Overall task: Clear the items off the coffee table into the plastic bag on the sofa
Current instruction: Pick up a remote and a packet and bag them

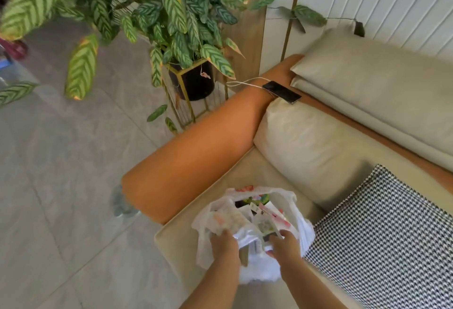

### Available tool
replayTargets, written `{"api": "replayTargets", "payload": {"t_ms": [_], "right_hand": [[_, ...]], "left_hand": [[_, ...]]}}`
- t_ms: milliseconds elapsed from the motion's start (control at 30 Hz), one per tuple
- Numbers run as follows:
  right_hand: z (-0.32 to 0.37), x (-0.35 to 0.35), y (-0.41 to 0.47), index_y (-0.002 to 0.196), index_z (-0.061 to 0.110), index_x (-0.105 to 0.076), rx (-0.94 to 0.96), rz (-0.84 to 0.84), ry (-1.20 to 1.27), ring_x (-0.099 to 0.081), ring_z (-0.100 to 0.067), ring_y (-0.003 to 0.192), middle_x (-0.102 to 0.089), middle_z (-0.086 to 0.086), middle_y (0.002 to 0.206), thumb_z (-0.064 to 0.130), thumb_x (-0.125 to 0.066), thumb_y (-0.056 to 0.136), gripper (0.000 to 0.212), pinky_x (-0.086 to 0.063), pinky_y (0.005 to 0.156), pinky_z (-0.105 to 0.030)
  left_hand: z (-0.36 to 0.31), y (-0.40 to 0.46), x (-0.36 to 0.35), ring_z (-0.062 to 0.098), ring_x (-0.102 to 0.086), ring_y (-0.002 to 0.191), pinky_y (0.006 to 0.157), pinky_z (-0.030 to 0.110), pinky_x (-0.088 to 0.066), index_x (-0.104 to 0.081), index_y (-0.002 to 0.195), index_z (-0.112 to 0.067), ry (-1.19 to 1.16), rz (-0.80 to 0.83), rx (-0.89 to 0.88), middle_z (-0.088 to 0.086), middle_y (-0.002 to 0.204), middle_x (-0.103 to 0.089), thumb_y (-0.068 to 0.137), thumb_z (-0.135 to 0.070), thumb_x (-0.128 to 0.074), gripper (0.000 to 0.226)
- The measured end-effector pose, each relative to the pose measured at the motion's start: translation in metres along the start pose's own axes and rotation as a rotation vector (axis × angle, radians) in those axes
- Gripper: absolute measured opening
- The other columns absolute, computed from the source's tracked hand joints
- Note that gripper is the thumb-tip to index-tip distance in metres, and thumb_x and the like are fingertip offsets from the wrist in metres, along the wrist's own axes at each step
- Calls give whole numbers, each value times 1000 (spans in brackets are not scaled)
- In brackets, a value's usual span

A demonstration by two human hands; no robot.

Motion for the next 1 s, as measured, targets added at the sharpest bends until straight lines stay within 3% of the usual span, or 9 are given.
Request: {"api": "replayTargets", "payload": {"t_ms": [200, 333, 467, 567, 667, 733, 800, 867, 1000], "right_hand": [[20, -5, 11, 118, 3, -52, 41, -117, 172, -56, -24, 74, -59, -7, 81, 1, -50, 89, 29, -52, 82, -46], [33, -2, 14, 130, -3, -44, 75, -114, 225, -58, -37, 88, -51, -1, 77, -12, -43, 87, 43, -48, 92, -54], [32, 0, 6, 131, 1, -44, 86, -119, 120, -51, -24, 70, -56, -11, 89, -7, -40, 91, 41, -44, 62, -33], [27, 4, 0, 144, 4, -30, 84, -74, -32, -52, -29, 87, -52, -20, 124, -6, -40, 92, 54, -45, 78, -39], [20, 6, -9, 147, 5, -25, 98, -4, -146, -55, -34, 105, -46, -20, 135, -5, -42, 91, 59, -45, 87, -38], [14, 6, -13, 140, 10, -35, 107, 51, -188, -53, -33, 112, -50, -17, 129, -3, -46, 91, 52, -44, 86, -34], [8, 3, -18, 108, 23, -49, 152, 136, -248, -55, -23, 88, -55, -7, 101, -2, -48, 88, 32, -40, 70, -24], [3, 0, -25, 88, 18, -51, 220, 194, -344, -47, -17, 74, -46, 0, 76, -2, -49, 87, 20, -36, 58, -17], [0, 0, -60, 103, 23, -45, 389, 299, -509, -46, -14, 92, -50, 3, 91, 10, -48, 93, 17, -39, 75, -20]], "left_hand": [[6, 21, 0, 37, -37, 134, 112, 45, -29, -18, 150, -10, 169, -139, -60, 17, 150, -32, 99, -27, -42, 58], [22, 39, 0, 38, -43, 128, 111, 51, -32, -32, 145, -13, 89, -110, -1, 18, 141, -45, 98, -22, -44, 50], [31, 44, 8, 38, -48, 124, 107, 55, -37, -32, 145, -22, 105, -173, 0, 15, 138, -48, 99, -26, -36, 46], [34, 29, 15, 41, -47, 125, 106, 53, -38, -17, 150, -24, 148, -198, 13, 18, 142, -44, 95, -10, -38, 61], [34, 4, 18, 39, -44, 128, 108, 49, -37, -19, 150, -20, 113, -166, -24, 17, 144, -42, 96, -5, -39, 60], [33, -16, 17, 36, -42, 131, 109, 41, -36, -22, 149, -16, 133, -132, -50, 14, 147, -39, 96, -4, -38, 57], [32, -34, 19, 32, -41, 132, 108, 36, -34, -25, 148, -16, 166, -93, -84, 11, 150, -36, 95, -2, -39, 56], [34, -52, 22, 29, -42, 131, 106, 31, -35, -35, 144, -15, 232, -50, -137, 9, 148, -39, 95, -5, -41, 51], [48, -90, 38, 24, -50, 124, 102, 26, -40, -53, 129, -14, 336, 0, -246, 6, 137, -51, 92, -13, -50, 37]]}}
Point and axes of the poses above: each hand's wrist, its own y-axis towards the middle knuckle, its own x-axis out of the back of the hand, z = x × y, the point moved 4 cm from there along y, towards the middle knuckle
